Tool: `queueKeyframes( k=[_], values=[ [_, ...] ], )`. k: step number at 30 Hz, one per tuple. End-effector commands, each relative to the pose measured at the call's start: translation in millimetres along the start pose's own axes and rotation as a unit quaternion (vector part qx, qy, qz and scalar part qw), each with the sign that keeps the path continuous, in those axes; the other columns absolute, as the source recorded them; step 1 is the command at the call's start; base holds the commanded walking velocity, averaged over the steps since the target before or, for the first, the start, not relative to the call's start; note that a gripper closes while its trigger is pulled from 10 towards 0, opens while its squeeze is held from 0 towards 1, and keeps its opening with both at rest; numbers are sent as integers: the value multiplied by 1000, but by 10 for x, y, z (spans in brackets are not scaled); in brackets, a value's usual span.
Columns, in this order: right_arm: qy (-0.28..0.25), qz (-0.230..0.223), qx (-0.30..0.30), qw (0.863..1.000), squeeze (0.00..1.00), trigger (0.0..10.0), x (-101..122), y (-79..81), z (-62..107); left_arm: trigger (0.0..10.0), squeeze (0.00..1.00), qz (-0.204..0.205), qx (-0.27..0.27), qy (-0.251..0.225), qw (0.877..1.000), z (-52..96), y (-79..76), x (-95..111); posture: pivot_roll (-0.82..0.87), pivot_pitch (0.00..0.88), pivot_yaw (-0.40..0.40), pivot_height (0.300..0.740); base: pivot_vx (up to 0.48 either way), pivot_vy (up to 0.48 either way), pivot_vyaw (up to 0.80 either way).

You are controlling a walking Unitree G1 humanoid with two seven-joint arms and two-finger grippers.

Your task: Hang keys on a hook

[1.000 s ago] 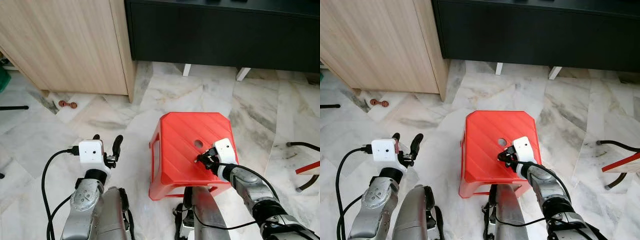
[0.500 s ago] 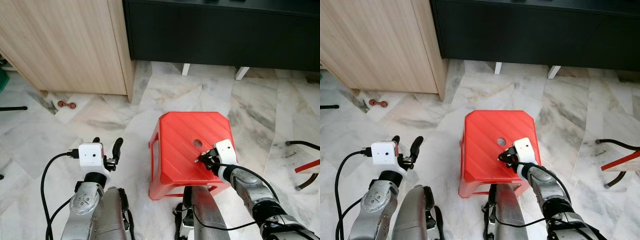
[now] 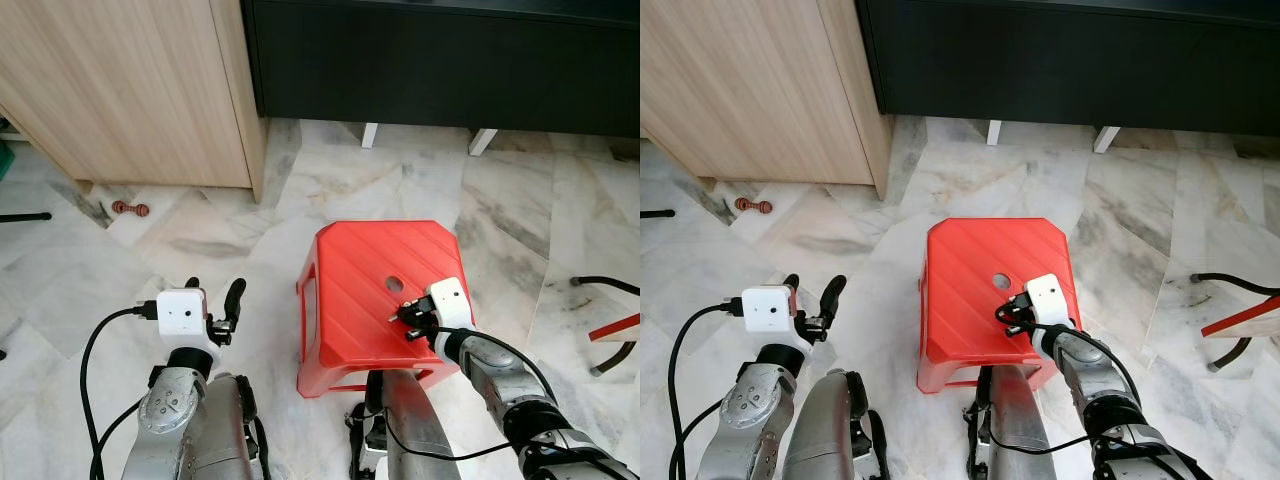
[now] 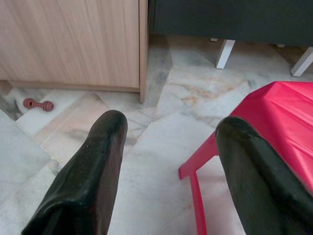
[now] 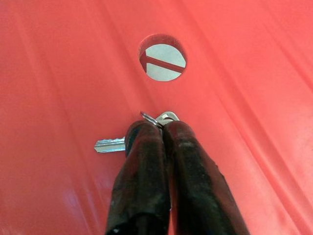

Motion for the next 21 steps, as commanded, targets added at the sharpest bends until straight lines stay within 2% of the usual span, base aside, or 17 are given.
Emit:
queueKeyframes(
  k=[1, 6, 9, 15, 19, 21],
  values=[
    [18, -6, 5, 1000, 0, 0, -121, 41, 20, 10000, 0, -10, 4, 15, 1000, 47, 4, -58, -49, 366, -81, 619, 0, 0, 0],
    [2, -4, -6, 1000, 0, 0, -65, 13, 16, 10000, 0, -10, 4, 14, 1000, 32, 6, -59, -50, 361, -81, 619, 0, 0, 0],
    [-34, -1, -33, 999, 0, 0, 71, -77, 29, 10000, 0, -10, 5, 14, 1000, 18, 9, -61, -52, 354, -82, 619, 0, 0, 0],
    [-80, -33, -83, 993, 0, 0, 193, -227, 106, 10000, 0, -10, 5, 12, 1000, -5, 12, -57, -59, 346, -83, 619, 0, 0, 0],
    [-91, -46, -91, 991, 0, 0, 191, -239, 149, 10000, 0, -10, 5, 11, 1000, -21, 10, -56, -62, 342, -83, 619, 0, 0, 0],
    [-89, -54, -79, 991, 0, 0, 136, -191, 177, 10000, 0, -10, 4, 10, 1000, -39, 6, -59, -69, 335, -83, 619, 0, 0, 0]
  ],
)
Point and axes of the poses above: a point about 5 cm out from each wrist's last joint towards the gripper, its own z axis pointing back from the gripper into the wrist, its own x axis along the axis of the wrist's last joint, y = z × x, the point moved 2 cm from there along -z, pointing out of the wrist towards the gripper, and after that the axes turned 13 degrees about z, right-handed, at the moved point
